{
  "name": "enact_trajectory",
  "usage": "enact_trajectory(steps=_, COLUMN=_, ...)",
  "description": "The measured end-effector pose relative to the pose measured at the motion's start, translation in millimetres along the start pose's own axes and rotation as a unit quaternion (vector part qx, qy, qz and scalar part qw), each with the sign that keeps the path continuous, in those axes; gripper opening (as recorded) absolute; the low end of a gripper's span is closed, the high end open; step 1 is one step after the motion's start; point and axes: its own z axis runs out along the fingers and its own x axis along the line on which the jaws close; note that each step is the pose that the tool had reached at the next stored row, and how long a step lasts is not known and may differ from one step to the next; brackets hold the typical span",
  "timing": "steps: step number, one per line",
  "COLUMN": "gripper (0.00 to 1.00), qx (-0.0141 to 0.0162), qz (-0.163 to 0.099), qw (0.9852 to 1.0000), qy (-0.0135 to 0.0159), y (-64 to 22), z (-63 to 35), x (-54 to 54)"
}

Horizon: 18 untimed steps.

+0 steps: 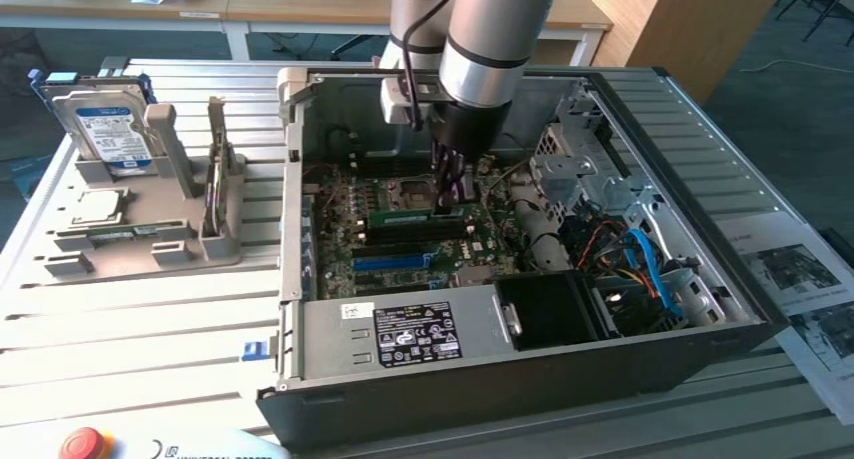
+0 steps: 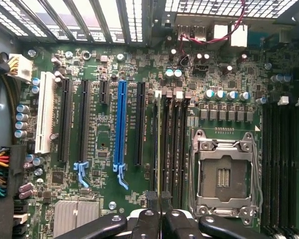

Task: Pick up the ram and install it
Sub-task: 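Insert the ram into the slot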

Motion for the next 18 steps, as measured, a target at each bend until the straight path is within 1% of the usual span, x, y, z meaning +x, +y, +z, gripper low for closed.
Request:
enact_trajectory(steps=6, gripper=0.12, qx=0.0000, qz=0.001, qw=1.0000, qy=0.0001, y=-0.5, z=8.4, x=0.2)
enact_trajectory(steps=10, gripper=0.12, qx=-0.0001, qz=0.002, qw=1.0000, qy=0.0001, y=-0.5, z=8.7, x=0.2)
enact_trajectory(steps=13, gripper=0.12, qx=0.0000, qz=0.011, qw=0.9999, qy=-0.0003, y=-0.5, z=9.1, x=0.2)
enact_trajectory(steps=18, gripper=0.12, qx=0.0001, qz=0.011, qw=0.9999, qy=-0.0005, y=-0.5, z=9.3, x=0.2)
